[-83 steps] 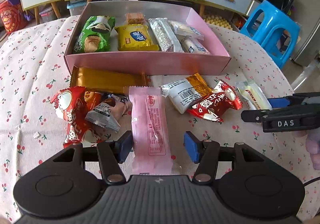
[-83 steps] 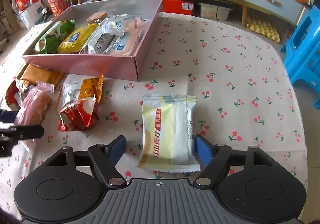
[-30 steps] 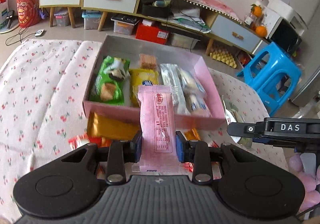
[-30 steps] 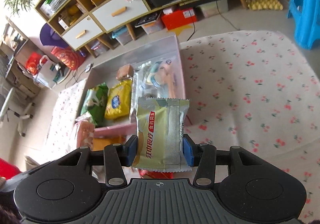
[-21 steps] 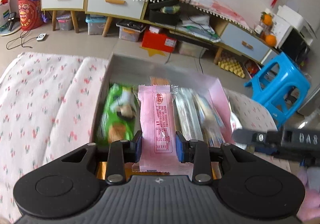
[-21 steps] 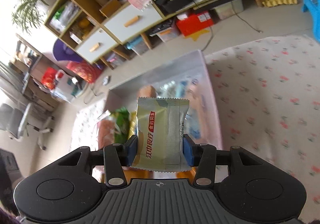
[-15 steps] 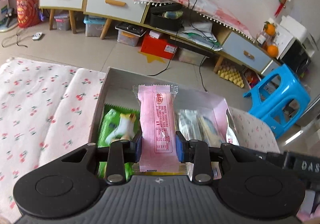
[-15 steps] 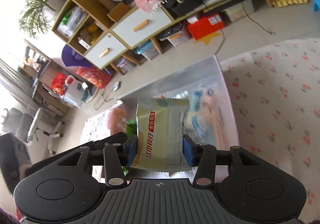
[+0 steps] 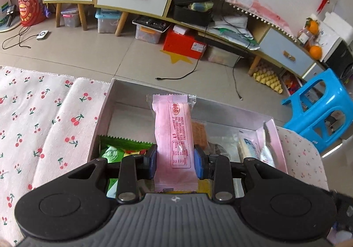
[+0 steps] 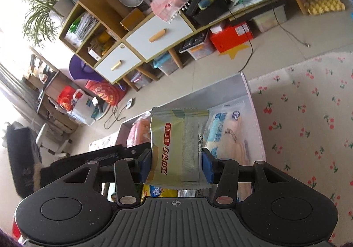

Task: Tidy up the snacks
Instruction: 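Carry the pink bar and cream pack into the pink box and open both tools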

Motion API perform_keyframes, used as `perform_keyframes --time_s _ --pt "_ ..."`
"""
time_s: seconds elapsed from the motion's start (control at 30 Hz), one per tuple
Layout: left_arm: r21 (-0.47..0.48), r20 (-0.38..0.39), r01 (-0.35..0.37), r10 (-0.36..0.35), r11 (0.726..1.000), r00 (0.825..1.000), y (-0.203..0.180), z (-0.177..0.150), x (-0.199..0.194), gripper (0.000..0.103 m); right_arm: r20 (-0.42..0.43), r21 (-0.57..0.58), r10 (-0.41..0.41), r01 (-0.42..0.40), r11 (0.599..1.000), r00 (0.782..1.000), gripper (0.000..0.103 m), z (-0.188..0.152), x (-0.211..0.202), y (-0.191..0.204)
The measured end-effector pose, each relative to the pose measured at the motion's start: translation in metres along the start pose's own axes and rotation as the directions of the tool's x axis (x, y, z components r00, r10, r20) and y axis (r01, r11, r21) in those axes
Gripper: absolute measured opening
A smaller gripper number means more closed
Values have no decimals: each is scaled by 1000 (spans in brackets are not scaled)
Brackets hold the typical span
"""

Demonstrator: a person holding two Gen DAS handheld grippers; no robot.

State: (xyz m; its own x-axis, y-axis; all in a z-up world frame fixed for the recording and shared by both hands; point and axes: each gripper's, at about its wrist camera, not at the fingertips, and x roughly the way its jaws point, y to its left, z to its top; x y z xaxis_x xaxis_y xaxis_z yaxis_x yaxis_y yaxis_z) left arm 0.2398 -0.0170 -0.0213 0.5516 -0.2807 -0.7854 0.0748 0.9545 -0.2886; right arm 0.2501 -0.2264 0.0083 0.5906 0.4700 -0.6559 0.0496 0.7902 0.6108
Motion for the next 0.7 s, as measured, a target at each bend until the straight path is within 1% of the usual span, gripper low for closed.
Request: perform_keyframes --time_s 0.1,0.2,0.23,0.27,0.3,0.33,0.43,0.5,0.53,0.57,0.7 --pt "5 -1 -3 3 1000 1000 -2 1 5 30 8 -15 -6 7 1000 1000 47 0 0 2" --pt "44 7 3 -3 999 1000 -6 -1 1 32 18 -19 -24 25 1000 1000 51 2 -2 2" --pt "51 17 -5 4 999 1000 -6 -3 -2 33 19 -18 -26 26 999 999 57 2 -3 1" --pt "59 22 -5 4 998 1000 -7 -3 -4 38 23 -14 -22 23 1000 999 63 2 -5 1" --pt "64 26 0 -2 998 1000 -7 -3 -6 42 26 -12 -19 20 1000 999 65 2 -7 1" --pt "65 33 8 -10 998 999 -6 -5 -11 44 30 -10 -19 20 1000 999 68 2 -9 1" --pt "48 37 39 -41 998 998 -4 -6 -19 51 20 -12 -32 32 999 999 68 2 -15 3" --pt "39 44 38 -40 999 998 -3 -9 -29 65 14 -12 -44 44 999 999 68 1 -20 5" --pt "39 53 36 -38 999 998 -5 -11 -34 68 15 -15 -49 49 999 999 70 0 -25 6" --pt "42 56 36 -39 998 998 -7 -13 -38 72 18 -19 -52 53 998 998 75 0 -29 7" --pt "41 53 48 -50 998 997 -9 -21 -52 76 15 -28 -77 77 997 997 77 -4 -43 13"
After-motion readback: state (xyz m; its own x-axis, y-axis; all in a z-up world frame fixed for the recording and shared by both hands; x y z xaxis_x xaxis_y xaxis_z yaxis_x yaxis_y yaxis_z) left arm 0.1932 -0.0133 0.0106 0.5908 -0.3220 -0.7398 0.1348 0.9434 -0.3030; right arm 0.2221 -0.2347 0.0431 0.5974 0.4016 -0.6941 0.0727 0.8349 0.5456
